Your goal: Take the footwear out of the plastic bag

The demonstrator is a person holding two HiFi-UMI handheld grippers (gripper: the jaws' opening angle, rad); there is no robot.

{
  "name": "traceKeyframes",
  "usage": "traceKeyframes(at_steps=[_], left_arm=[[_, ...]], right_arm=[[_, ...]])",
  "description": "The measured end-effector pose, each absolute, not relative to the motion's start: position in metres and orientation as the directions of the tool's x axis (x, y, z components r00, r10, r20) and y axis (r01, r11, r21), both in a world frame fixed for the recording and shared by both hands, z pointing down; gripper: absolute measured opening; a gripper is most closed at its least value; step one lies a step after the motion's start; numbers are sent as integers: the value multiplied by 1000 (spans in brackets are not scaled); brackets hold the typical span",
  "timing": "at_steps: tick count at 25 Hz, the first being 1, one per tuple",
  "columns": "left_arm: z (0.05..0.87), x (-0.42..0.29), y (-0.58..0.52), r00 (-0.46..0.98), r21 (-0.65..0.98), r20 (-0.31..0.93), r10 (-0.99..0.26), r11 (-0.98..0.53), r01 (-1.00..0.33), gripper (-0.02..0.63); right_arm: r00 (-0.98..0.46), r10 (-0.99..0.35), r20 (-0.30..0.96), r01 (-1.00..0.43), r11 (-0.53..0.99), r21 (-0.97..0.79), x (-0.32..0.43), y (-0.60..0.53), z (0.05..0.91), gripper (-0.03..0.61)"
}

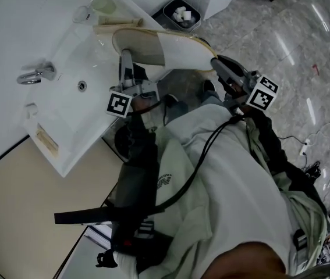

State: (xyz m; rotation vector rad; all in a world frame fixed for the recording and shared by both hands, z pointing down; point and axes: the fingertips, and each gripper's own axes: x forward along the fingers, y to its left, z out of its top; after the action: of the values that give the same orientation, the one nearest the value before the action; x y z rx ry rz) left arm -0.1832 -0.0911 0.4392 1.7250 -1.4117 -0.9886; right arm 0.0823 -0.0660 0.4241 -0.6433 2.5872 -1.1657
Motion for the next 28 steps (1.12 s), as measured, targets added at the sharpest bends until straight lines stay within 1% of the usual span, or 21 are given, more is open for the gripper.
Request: traceKeyframes(at_steps=[2,6,8,11,15,18,23,26,28], left_arm=[[439,-194,-91,108,874,-133,-985,-168,-455,127],[442,-203,-92,111,871,-103,-988,-144,-470,35],[444,-213,-91,77,875,-103,-992,-127,-467,15],[451,-230,-91,48,879,-99,-994,-110,-463,9],[476,-248,-91,36,884,15,-999,-3,-467,9],[487,-248,-95,70,879,60,-996,20,-476,9],[508,-252,-98,75,868,138,-988,84,-489,9],[522,-241,-101,135,856,198,-971,104,-507,9],[531,-225,-105,193,834,236,-952,96,-543,9]], right_arm=[[-880,-470,-64,-242,561,-792,92,-68,425,51],[-886,-454,-99,-184,538,-823,105,-70,427,51],[-885,-453,-107,-170,529,-831,113,-69,428,51],[-888,-452,-89,-176,512,-840,129,-66,434,51],[-878,-474,-72,-196,491,-849,162,-60,440,52],[-859,-505,-83,-208,493,-845,191,-56,438,52],[-815,-565,-125,-219,501,-837,224,-56,424,52],[-795,-582,-171,-198,514,-835,226,-61,410,52],[-789,-578,-208,-168,528,-833,218,-65,402,52]])
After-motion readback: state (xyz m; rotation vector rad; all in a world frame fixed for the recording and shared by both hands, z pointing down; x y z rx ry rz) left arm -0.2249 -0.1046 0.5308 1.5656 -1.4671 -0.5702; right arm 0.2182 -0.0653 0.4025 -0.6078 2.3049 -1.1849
